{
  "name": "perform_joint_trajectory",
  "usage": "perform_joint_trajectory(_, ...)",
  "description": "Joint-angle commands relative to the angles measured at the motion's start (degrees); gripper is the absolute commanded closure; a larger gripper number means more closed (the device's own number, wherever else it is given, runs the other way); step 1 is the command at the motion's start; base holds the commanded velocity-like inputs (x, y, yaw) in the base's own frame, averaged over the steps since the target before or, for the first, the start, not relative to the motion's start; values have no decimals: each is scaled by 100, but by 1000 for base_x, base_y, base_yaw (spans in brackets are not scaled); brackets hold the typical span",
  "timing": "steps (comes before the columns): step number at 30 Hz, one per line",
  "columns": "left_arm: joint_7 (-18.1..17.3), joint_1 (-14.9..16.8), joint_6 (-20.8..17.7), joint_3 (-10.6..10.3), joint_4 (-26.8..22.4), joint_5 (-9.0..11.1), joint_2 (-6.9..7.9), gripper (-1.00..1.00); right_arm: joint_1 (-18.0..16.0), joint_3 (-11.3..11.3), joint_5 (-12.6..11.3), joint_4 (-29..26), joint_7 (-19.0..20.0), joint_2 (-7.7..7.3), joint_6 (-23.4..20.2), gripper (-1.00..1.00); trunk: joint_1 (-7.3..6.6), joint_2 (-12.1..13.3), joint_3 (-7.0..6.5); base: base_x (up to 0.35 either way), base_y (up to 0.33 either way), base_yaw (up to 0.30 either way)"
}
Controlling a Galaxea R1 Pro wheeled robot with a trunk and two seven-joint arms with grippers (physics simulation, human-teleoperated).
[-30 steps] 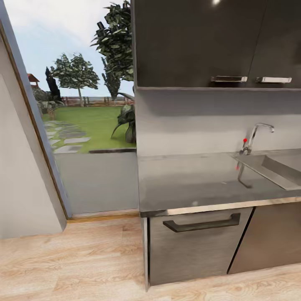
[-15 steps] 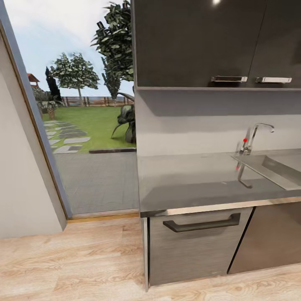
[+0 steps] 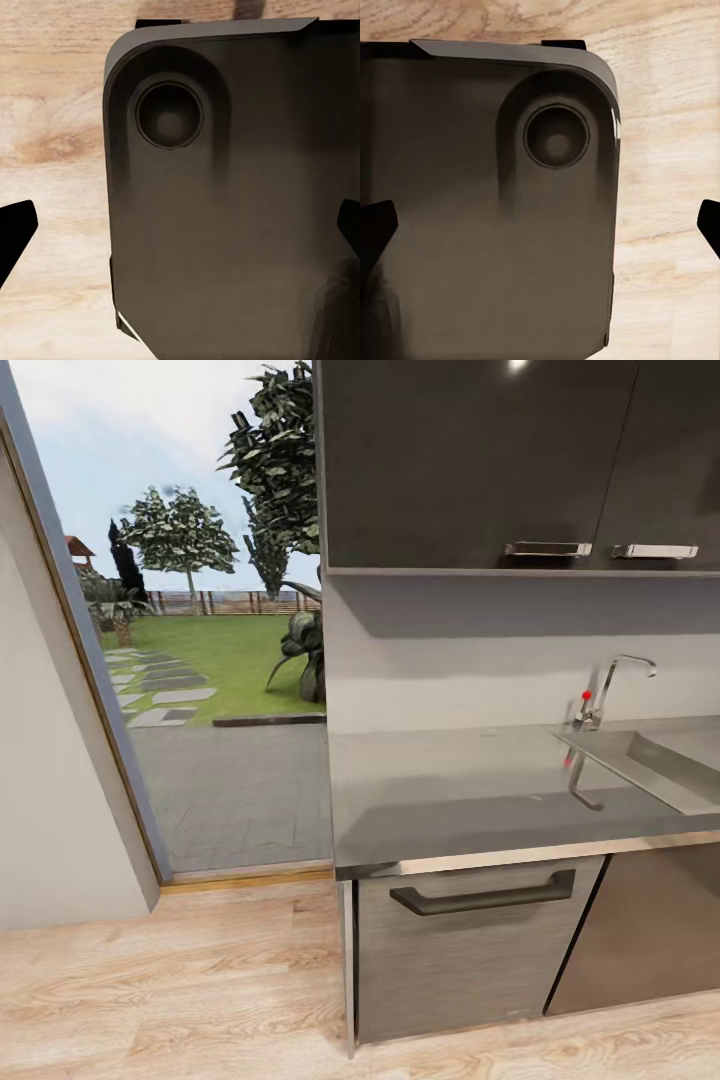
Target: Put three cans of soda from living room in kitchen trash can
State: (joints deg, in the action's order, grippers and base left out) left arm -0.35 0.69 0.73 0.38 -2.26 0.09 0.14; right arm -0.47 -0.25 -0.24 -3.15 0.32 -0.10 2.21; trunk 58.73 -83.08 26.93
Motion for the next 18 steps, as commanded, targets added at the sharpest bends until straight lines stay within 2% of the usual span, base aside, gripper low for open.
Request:
perform_joint_trajectory(1, 2, 33, 33, 2, -33, 5, 8, -100, -33, 9, 1, 10, 1, -1, -9, -100, 0, 0, 0, 0, 0, 0)
perform_joint_trajectory(6, 1, 174, 69, 10, -195, 134, 45, -100, -198, 39, 15, -122, 131, -20, 120, -100, 0, 0, 0, 0, 0, 0)
perform_joint_trajectory(16, 9, 215, -241, -1, -516, 455, 98, -100, -528, 60, 29, -448, 452, -40, 324, -100, 0, 0, 0, 0, 0, 0)
perform_joint_trajectory(17, 13, 197, -672, -1, -4814, 1166, 110, -100, -864, 60, 35, -3073, 824, -41, 324, -100, 0, 0, 0, 0, 0, 0)
perform_joint_trajectory(18, 15, 174, -735, -2, -5096, 1202, 124, -100, -871, 60, 45, -3256, 846, -41, 322, -100, 0, 0, 0, 0, 0, 0)
